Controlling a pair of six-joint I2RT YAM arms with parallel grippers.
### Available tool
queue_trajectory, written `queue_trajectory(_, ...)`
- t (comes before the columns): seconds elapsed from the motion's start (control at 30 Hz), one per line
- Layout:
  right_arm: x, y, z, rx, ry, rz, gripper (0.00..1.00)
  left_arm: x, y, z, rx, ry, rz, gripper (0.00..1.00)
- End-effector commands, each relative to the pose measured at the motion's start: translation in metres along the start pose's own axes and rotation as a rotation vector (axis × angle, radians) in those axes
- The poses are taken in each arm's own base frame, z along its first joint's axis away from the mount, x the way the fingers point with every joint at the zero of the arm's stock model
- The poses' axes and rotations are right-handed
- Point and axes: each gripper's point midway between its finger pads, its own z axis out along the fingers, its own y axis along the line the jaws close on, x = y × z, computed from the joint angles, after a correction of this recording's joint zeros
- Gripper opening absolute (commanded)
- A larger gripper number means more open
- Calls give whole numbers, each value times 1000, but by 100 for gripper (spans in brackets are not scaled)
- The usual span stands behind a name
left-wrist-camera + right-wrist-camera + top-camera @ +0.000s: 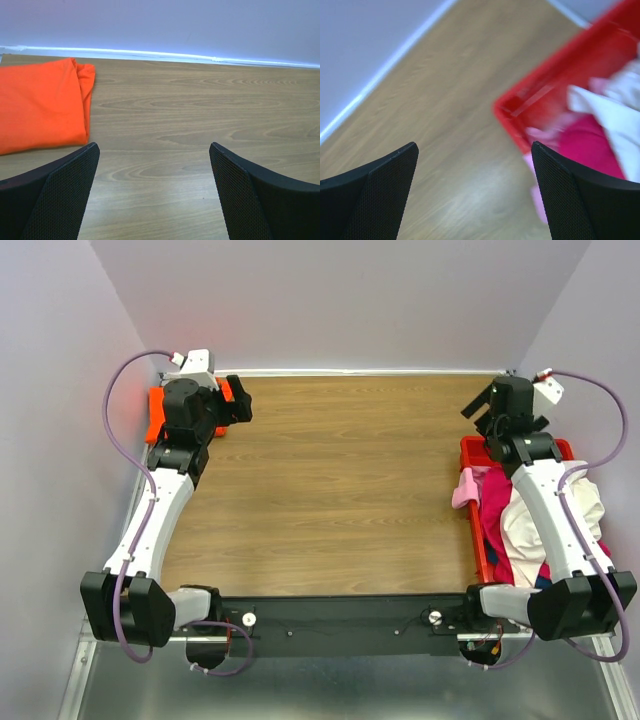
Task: Fold and stack the t-shirts
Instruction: Grab the tshirt from the pile
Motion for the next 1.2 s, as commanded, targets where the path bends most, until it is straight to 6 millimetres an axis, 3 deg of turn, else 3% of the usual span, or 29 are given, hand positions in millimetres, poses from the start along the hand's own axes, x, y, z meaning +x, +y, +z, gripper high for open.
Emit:
queue_trajectory(0.0, -11, -94, -30, 450, -106, 16, 100, 2, 0, -8, 14, -10, 22, 98)
queue_trajectory(0.13, -19, -139, -48, 637, -132, 19, 100, 6, 1, -12, 16, -7, 42, 98)
queue_trajectory(0.3, 5, -199, -47, 804, 8, 141, 100, 12, -8, -9, 77, 48, 78, 98)
queue_trajectory(0.5, 29, -217, -51, 863, 105, 144, 100, 23, -12, -8, 105, 88, 60, 98)
queue_trajectory(0.63, 54, -226, -39, 899, 178, 125, 100, 32, -12, -7, 117, 106, 71, 98)
queue_trajectory(0.93, 85, -236, -24, 919, 260, 86, 97, 41, -4, -2, 95, 129, 87, 98)
queue_trajectory(1.0, 91, -237, -20, 914, 280, 80, 89, 43, -5, -2, 97, 133, 80, 98)
queue_trajectory(1.1, 91, -236, -18, 896, 292, 56, 55, 41, -4, -1, 92, 129, 74, 98)
queue_trajectory(1.13, 86, -234, -18, 891, 277, 58, 31, 41, -4, -2, 91, 126, 72, 98)
queue_trajectory(1.17, 81, -235, -20, 895, 261, 52, 1, 41, -3, -1, 87, 125, 71, 98)
